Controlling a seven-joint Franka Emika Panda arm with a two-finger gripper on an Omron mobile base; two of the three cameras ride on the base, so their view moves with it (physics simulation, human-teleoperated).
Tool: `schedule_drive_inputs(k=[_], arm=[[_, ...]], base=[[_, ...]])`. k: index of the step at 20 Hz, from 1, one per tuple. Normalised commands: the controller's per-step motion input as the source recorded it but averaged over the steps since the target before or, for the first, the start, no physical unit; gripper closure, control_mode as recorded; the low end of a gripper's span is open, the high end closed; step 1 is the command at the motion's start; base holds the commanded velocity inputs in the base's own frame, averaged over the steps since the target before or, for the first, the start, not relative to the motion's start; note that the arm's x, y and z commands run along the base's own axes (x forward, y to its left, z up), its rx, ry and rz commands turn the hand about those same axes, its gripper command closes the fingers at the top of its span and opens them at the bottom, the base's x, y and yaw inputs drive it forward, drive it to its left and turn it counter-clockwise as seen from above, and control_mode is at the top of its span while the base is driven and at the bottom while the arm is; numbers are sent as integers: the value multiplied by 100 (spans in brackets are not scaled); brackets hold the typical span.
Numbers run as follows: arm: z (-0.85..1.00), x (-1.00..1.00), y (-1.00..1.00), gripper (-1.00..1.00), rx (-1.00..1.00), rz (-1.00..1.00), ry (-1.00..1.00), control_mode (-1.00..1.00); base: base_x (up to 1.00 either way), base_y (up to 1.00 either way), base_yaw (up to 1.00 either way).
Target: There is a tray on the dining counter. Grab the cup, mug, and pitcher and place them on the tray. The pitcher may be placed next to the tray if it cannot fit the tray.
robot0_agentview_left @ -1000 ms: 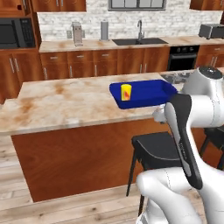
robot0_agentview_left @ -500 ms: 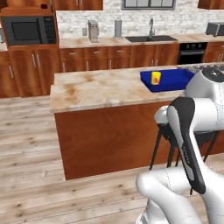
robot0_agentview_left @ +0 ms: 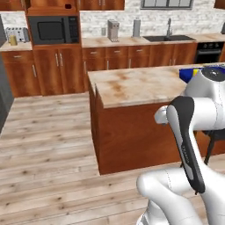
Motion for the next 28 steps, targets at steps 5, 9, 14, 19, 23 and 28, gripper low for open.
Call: schedule_drive_inputs(k=[5,9,14,19,23,28], arm=[[0,0,0,-100,0,0,0,100],[0,0,0,-100,0,0,0,100],[0,0,0,-100,0,0,0,100],[0,0,0,-100,0,0,0,100],[0,0,0,-100,0,0,0,100],[0,0,0,-100,0,0,0,100]], base=[[24,100,0],[32,100,0],[46,100,-1],[85,83,-8],[95,57,-12],[98,47,-14]])
